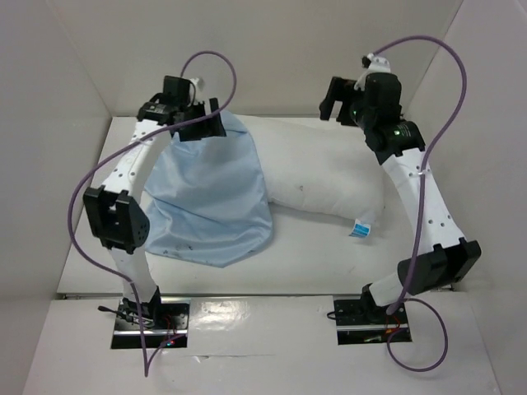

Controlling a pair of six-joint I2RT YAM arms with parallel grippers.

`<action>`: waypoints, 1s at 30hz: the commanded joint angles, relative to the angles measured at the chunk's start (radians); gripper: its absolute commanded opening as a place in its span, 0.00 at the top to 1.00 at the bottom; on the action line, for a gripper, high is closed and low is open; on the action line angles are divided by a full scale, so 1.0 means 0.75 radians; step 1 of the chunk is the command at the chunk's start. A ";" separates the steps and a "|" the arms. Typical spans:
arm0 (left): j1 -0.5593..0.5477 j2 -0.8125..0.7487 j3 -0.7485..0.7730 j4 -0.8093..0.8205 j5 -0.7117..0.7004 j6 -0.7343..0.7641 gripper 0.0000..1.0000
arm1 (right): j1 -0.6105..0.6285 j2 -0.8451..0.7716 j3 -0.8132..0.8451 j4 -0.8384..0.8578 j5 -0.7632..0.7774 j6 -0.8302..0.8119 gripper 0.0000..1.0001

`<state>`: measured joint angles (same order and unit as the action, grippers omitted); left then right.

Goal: Put the pillow into the pillowcase

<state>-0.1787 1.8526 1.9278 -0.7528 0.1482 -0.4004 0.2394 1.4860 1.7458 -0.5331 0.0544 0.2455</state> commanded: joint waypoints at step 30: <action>0.138 0.426 0.377 0.175 0.150 -0.207 1.00 | -0.387 -0.384 -0.716 -0.294 0.198 0.196 1.00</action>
<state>-0.0307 2.1155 2.1361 -0.6662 0.2398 -0.5346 -0.0746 1.2465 1.1969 -0.7582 0.2138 0.4229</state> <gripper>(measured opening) 0.030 0.020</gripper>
